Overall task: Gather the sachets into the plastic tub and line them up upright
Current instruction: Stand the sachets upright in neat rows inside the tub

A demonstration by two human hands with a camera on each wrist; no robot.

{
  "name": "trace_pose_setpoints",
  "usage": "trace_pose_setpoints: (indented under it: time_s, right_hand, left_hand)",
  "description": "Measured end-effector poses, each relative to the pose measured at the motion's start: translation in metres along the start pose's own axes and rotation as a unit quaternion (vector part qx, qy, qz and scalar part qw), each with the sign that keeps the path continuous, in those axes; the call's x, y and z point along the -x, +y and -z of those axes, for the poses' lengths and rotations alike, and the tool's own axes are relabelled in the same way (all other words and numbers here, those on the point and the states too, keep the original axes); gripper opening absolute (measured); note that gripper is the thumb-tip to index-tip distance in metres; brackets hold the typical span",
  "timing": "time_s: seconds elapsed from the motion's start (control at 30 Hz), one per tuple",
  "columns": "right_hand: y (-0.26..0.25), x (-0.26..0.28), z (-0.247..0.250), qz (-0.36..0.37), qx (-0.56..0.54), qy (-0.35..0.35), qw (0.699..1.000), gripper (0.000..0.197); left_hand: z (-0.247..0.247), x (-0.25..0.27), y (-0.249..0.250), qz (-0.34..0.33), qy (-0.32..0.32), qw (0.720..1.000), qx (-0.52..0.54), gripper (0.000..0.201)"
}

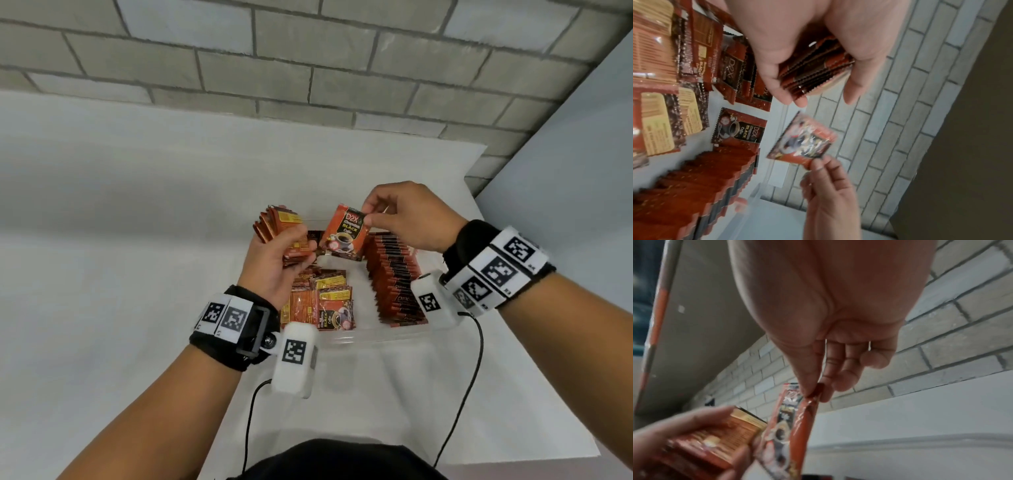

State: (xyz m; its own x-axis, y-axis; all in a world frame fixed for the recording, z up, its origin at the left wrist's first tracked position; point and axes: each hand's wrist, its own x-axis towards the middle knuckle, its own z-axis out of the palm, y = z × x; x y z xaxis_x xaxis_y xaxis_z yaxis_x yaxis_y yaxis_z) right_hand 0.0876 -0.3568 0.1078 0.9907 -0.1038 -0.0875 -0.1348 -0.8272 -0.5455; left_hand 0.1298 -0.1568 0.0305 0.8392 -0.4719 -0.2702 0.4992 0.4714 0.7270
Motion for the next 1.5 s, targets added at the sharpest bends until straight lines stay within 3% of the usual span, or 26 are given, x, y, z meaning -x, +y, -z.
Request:
trace_pose_setpoints:
  time_s: [0.1, 0.23, 0.6, 0.8, 1.13, 1.3, 1.4, 1.5]
  right_hand:
    - [0.018, -0.016, -0.005, -0.035, 0.113, -0.028, 0.993, 0.004]
    - [0.028, -0.029, -0.019, -0.063, 0.182, -0.089, 0.977, 0.014]
    - [0.024, -0.047, -0.045, -0.044, 0.312, -0.153, 0.937, 0.018]
    - [0.024, -0.052, -0.05, -0.023, 0.401, -0.141, 0.905, 0.021]
    - [0.022, -0.051, -0.054, 0.02, 0.459, -0.125, 0.88, 0.021]
    - [0.015, -0.048, -0.054, 0.0, 0.486, -0.134, 0.864, 0.016]
    - [0.013, -0.047, -0.052, -0.01, 0.48, -0.142, 0.865, 0.033]
    - [0.014, -0.047, -0.05, -0.019, 0.472, -0.144, 0.87, 0.035]
  left_hand:
    - [0.008, -0.005, 0.004, 0.007, 0.008, 1.0, 0.006, 0.031]
    - [0.009, -0.005, 0.003, 0.009, 0.006, 1.0, 0.017, 0.032]
    - [0.008, -0.006, 0.003, 0.015, 0.004, 1.0, 0.01, 0.042]
    - [0.008, -0.005, 0.004, 0.015, -0.005, 1.0, 0.011, 0.034]
    - [0.007, -0.003, 0.005, 0.013, -0.005, 1.0, 0.009, 0.031]
    - [0.008, -0.003, 0.005, 0.013, -0.008, 1.0, 0.006, 0.034]
    - [0.007, -0.003, 0.005, 0.013, -0.009, 1.0, 0.006, 0.031]
    - [0.008, -0.003, 0.005, 0.015, -0.005, 1.0, 0.011, 0.032]
